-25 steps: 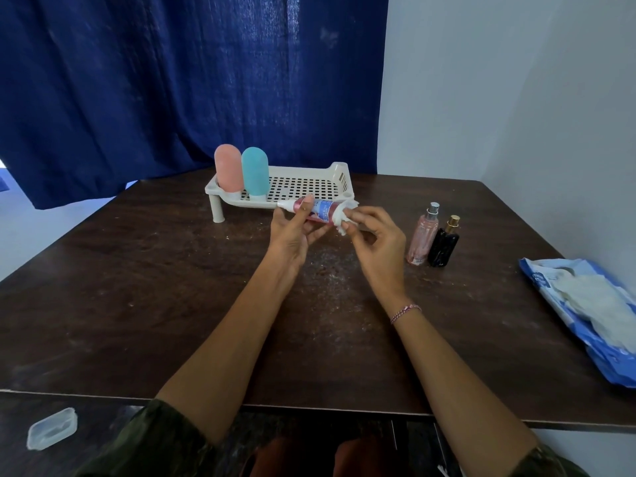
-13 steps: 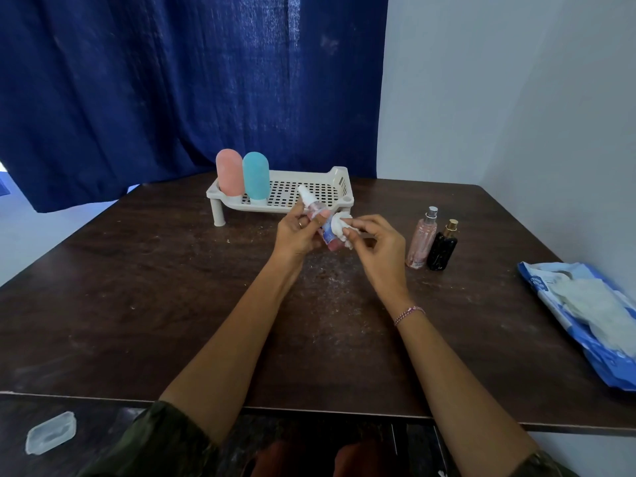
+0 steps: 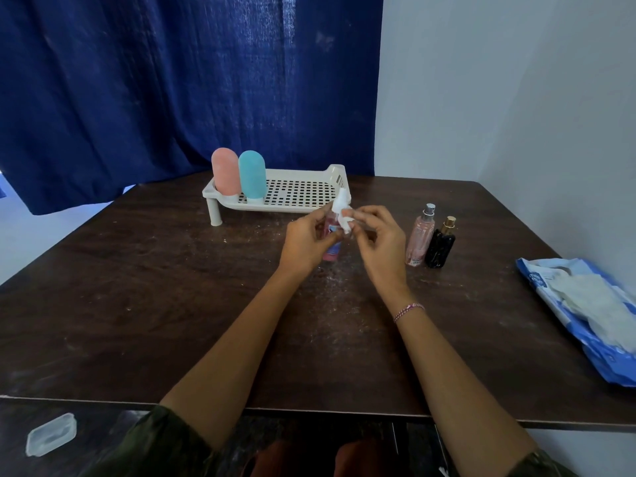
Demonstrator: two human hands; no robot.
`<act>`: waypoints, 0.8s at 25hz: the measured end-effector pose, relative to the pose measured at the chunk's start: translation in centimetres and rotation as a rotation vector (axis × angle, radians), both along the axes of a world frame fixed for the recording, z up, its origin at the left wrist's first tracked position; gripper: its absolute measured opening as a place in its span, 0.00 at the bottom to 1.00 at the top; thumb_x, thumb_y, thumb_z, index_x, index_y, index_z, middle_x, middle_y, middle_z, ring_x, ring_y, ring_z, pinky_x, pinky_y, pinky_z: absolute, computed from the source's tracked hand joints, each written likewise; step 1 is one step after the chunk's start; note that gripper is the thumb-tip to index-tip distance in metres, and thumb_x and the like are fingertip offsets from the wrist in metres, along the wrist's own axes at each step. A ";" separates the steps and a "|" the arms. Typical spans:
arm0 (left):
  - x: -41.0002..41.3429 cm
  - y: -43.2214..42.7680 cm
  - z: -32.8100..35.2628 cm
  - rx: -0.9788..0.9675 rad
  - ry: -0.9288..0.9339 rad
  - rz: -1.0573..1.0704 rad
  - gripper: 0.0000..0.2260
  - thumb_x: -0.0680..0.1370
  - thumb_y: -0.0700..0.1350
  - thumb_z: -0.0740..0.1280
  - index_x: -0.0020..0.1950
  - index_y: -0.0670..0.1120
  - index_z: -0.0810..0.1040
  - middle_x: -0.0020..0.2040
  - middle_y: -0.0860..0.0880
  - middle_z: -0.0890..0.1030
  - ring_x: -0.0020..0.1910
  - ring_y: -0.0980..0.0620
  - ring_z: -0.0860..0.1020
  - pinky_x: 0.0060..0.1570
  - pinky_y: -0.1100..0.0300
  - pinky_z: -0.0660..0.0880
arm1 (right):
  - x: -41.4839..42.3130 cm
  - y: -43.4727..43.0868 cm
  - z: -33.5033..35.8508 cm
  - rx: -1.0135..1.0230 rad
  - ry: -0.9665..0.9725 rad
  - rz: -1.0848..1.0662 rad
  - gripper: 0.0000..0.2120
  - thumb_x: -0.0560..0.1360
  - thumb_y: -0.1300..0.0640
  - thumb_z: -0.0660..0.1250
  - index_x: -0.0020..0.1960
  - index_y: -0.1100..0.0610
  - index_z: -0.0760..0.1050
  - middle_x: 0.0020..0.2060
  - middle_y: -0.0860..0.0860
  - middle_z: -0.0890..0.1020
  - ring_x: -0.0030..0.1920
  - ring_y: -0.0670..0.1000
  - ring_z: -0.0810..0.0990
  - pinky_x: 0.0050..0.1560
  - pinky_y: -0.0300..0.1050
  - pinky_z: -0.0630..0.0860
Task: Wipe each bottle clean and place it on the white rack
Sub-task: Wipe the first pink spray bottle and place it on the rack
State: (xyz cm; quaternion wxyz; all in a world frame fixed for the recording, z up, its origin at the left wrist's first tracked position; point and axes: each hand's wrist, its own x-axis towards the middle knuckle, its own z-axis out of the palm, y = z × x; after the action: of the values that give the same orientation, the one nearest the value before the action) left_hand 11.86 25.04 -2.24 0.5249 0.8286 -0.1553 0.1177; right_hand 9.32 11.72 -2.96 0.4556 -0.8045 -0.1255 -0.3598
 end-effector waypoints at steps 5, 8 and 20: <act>-0.2 0.2 0.1 -0.038 -0.081 0.020 0.24 0.72 0.39 0.72 0.63 0.47 0.66 0.56 0.44 0.81 0.50 0.51 0.81 0.48 0.53 0.81 | 0.2 0.0 -0.1 -0.119 0.027 0.016 0.12 0.74 0.68 0.64 0.54 0.59 0.79 0.52 0.50 0.75 0.54 0.42 0.73 0.57 0.33 0.72; -0.2 0.0 0.2 -0.141 -0.046 -0.026 0.20 0.70 0.40 0.74 0.54 0.45 0.66 0.52 0.47 0.82 0.49 0.53 0.81 0.44 0.64 0.80 | 0.1 -0.3 0.3 0.165 0.069 0.067 0.12 0.74 0.70 0.63 0.49 0.54 0.78 0.50 0.50 0.79 0.53 0.42 0.77 0.56 0.39 0.75; 0.8 0.3 0.1 -0.500 0.267 -0.217 0.13 0.77 0.38 0.65 0.61 0.43 0.75 0.58 0.42 0.80 0.57 0.47 0.79 0.57 0.54 0.77 | 0.0 -0.3 0.6 0.464 0.166 0.180 0.13 0.72 0.66 0.68 0.55 0.55 0.76 0.54 0.51 0.80 0.57 0.47 0.78 0.54 0.39 0.76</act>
State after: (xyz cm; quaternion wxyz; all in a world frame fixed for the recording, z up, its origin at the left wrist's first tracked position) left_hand 12.66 25.32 -2.18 0.7379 0.6603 -0.1386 -0.0143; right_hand 9.31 11.39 -2.39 0.6666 -0.6910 -0.0729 -0.2697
